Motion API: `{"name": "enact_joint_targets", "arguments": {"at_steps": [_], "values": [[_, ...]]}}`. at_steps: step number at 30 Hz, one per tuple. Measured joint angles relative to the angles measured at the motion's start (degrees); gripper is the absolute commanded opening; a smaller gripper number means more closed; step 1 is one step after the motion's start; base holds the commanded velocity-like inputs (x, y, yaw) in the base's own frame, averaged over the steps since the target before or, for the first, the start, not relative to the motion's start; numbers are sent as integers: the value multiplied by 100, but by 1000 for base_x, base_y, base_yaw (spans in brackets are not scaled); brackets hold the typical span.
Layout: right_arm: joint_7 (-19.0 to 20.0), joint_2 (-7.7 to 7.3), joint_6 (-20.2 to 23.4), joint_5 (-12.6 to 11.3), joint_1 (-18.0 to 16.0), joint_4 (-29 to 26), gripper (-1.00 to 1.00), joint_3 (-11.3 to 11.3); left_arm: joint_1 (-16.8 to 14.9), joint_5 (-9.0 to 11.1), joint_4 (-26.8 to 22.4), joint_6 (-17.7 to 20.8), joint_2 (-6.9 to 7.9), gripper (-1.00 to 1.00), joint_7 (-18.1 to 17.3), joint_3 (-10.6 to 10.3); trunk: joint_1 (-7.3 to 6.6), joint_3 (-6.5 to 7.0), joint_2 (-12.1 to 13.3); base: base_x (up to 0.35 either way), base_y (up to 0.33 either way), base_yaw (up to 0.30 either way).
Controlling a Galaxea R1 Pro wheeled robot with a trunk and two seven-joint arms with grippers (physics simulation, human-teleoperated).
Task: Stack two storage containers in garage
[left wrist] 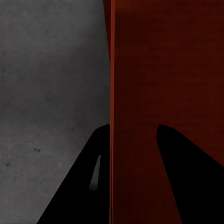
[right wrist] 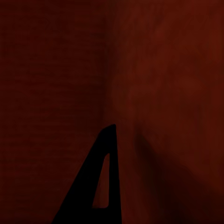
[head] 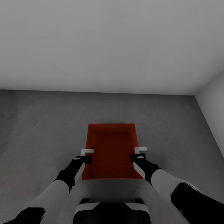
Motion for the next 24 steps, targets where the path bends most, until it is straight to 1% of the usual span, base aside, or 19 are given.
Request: {"name": "enact_joint_targets", "arguments": {"at_steps": [3, 15, 24], "values": [[0, 0, 0, 0, 0, 0, -100, -1, 0, 0, -1, 1, 0, -100, 0, -1, 0, 0, 0, 0, 0, 0], [2, -1, 1, 0, 0, 0, -100, -1, 0, -2, 0, 1, -1, -100, 0, 0, 264, -215, -481, 0, 0, 0], [-1, 0, 0, -1, 0, 0, -100, 1, 0, -2, 1, -1, 0, -100, -3, 1, 264, -216, -482, 0, 0, 0]]}}
